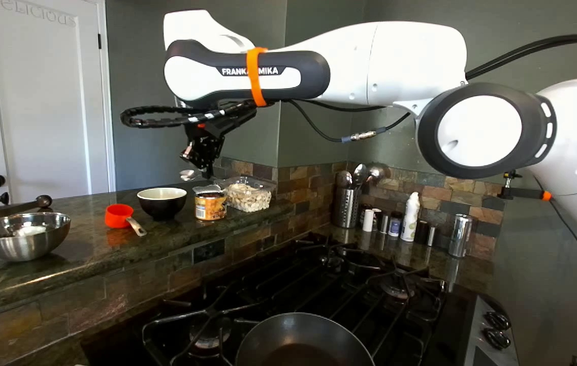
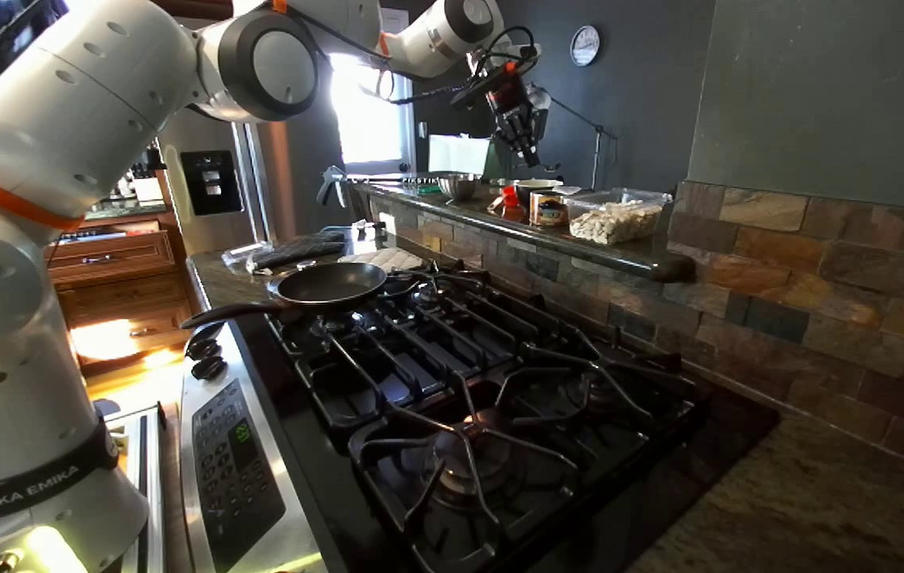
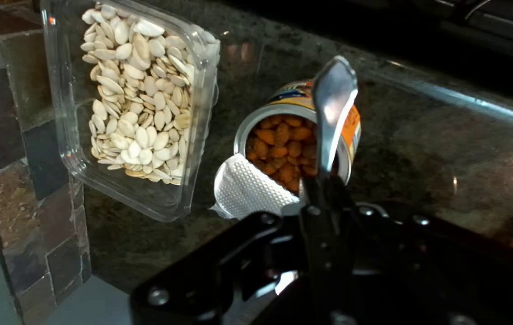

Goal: Put a spoonful of the clear lunchbox's contents into the black bowl

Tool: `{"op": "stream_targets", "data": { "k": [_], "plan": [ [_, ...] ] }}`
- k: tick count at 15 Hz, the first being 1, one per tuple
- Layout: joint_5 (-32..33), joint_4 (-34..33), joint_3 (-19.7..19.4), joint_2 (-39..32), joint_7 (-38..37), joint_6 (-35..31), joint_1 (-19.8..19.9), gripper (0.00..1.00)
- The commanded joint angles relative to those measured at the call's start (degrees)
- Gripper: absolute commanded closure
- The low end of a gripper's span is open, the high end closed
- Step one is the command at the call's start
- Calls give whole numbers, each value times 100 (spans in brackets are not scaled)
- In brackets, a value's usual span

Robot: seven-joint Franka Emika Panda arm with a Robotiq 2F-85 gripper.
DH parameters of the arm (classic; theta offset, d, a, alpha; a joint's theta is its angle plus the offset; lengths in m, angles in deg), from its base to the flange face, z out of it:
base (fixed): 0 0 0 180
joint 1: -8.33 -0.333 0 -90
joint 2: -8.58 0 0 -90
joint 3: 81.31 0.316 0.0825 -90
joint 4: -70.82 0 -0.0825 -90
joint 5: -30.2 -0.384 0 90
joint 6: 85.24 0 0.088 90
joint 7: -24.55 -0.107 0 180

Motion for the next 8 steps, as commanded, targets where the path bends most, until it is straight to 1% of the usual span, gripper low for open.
{"op": "stream_targets", "data": {
  "k": [1, 8],
  "plan": [
    [386, -118, -114, -178, 226, 8, -240, 98],
    [1251, -190, -272, -393, 637, -91, -581, 98]
  ]
}}
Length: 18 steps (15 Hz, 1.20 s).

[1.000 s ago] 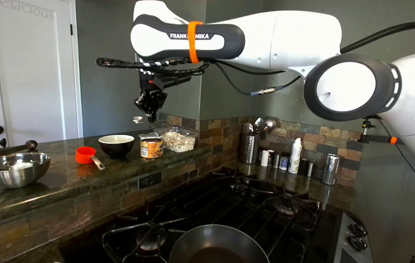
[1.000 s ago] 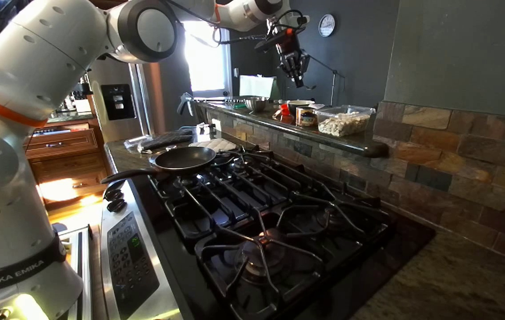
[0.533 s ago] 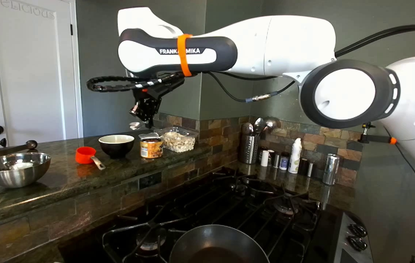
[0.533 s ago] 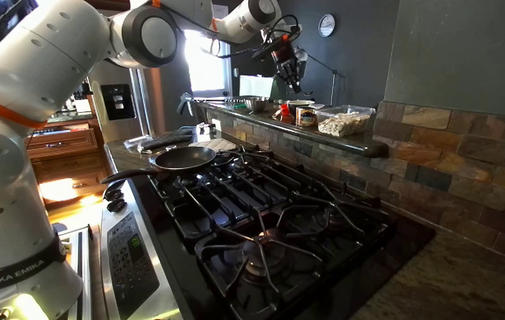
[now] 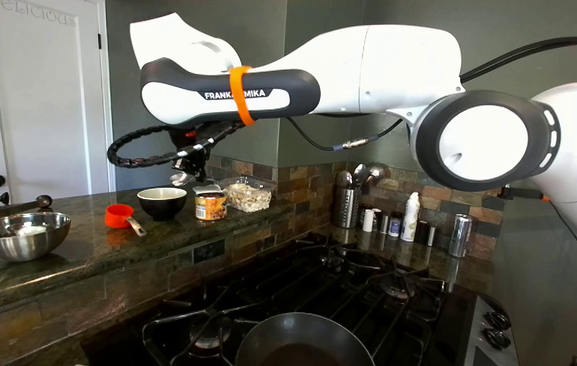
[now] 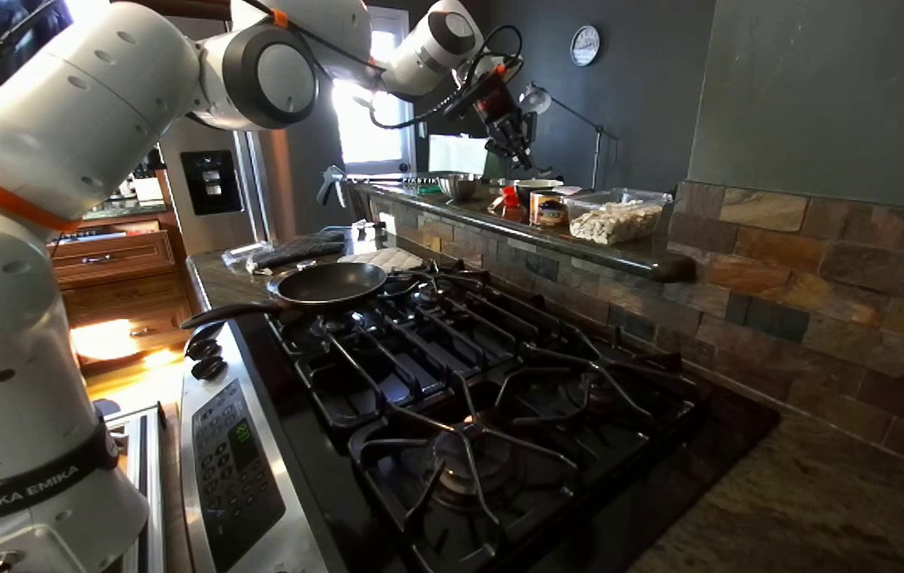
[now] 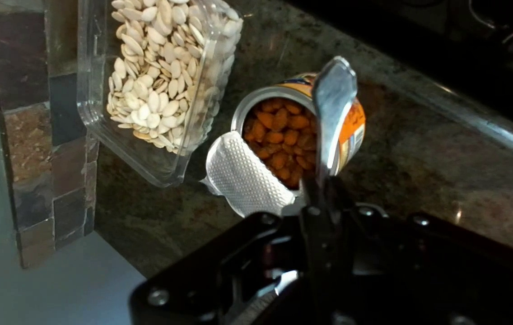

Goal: Put a spoonful of the clear lunchbox's contents into the black bowl

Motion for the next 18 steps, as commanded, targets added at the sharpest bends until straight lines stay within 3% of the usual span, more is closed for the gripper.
{"op": "stream_targets", "data": {
  "k": [1, 18],
  "plan": [
    [507, -181, -208, -233, 278, -102, -198, 98],
    [2258, -169, -614, -676, 638, -1102, -757, 98]
  ]
}}
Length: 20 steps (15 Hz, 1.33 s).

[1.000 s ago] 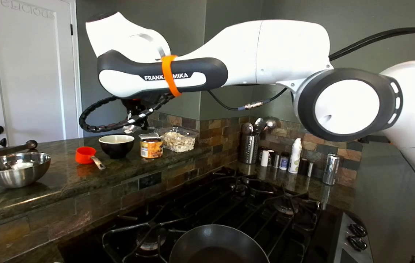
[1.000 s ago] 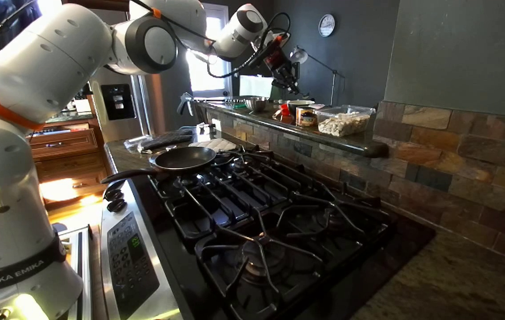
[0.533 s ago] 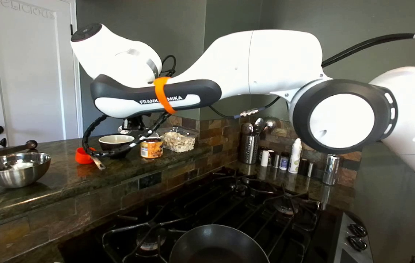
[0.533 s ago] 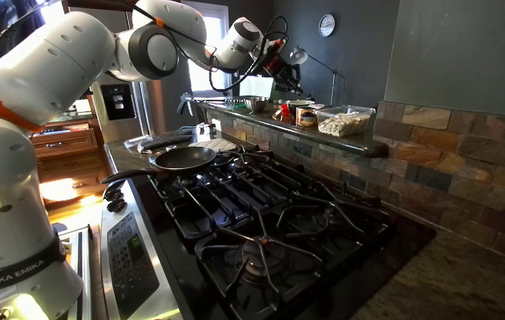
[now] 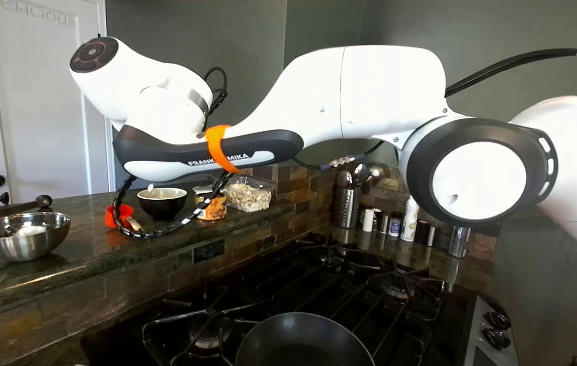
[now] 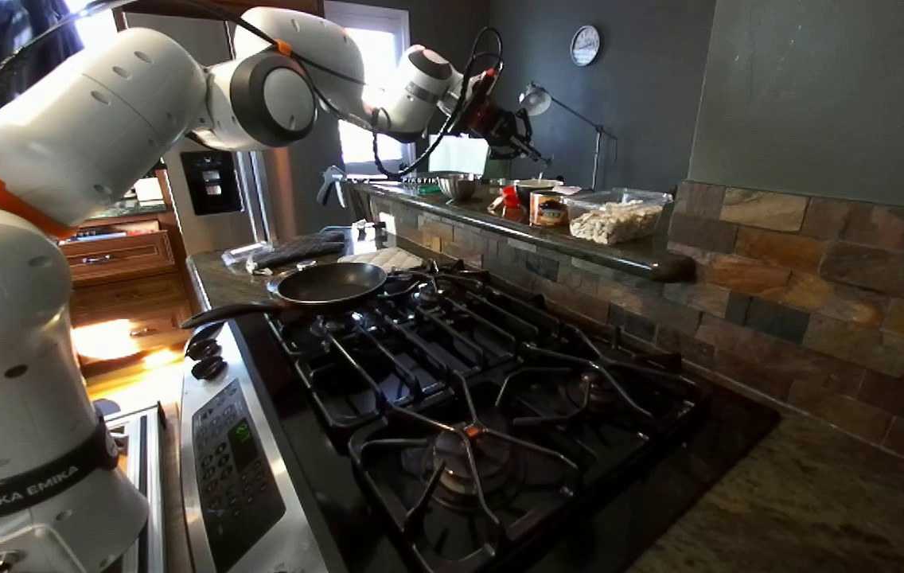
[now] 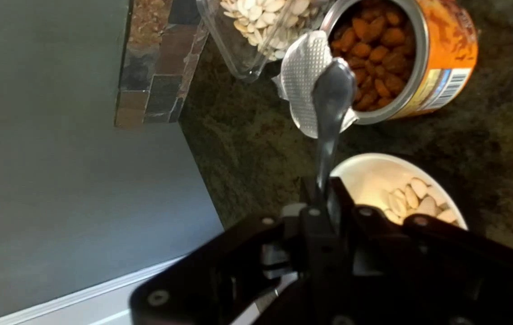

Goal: Put a spoonful of the clear lunchbox's contents into the black bowl

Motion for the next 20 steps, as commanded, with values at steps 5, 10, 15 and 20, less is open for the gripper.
{"op": "stream_targets", "data": {
  "k": [5, 10, 15, 20],
  "plan": [
    [674, -81, -258, -202, 71, -295, -172, 98],
    [194, -187, 43, -81, 0, -67, -85, 98],
    [-707, -370, 473, 138, 86, 335, 46, 98],
    [-1760, -621, 947, 297, 104, 1132, 248, 98]
  ]
}}
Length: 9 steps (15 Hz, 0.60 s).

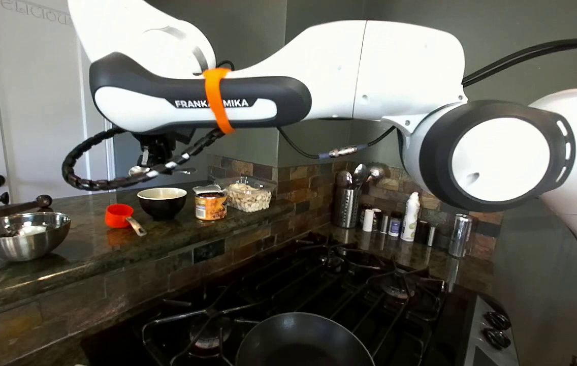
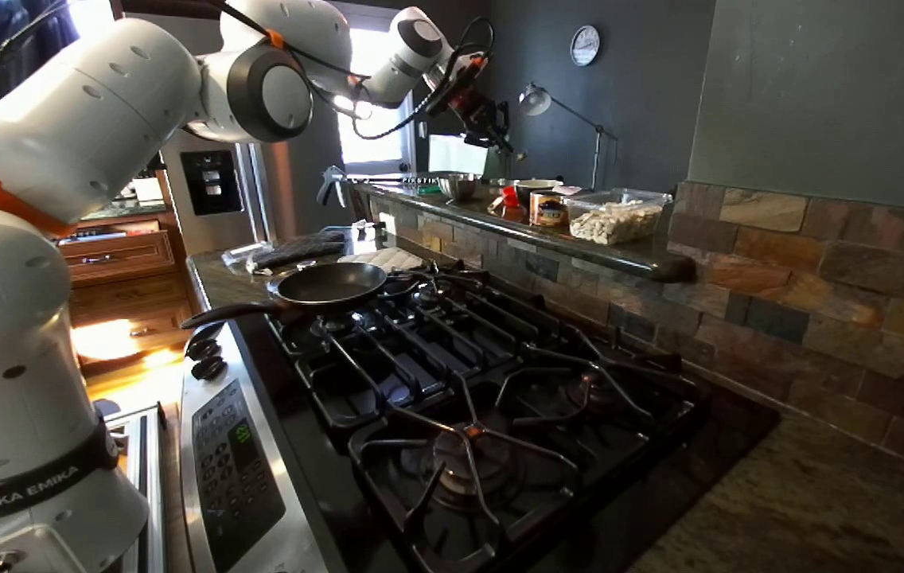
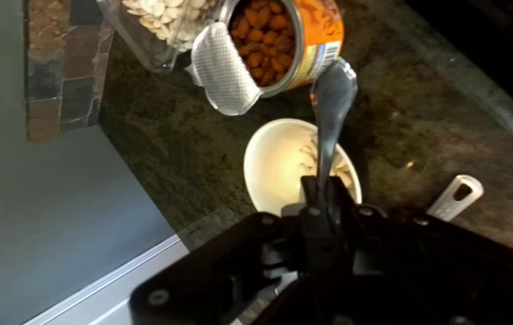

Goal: Put a spoonful of the clear lunchbox's contents into the black bowl

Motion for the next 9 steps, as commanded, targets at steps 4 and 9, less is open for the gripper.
{"op": "stream_targets", "data": {
  "k": [4, 9],
  "plan": [
    [-1293, -331, 659, 73, -65, 619, 312, 98],
    [-1981, -279, 996, -20, -265, 441, 454, 98]
  ]
}}
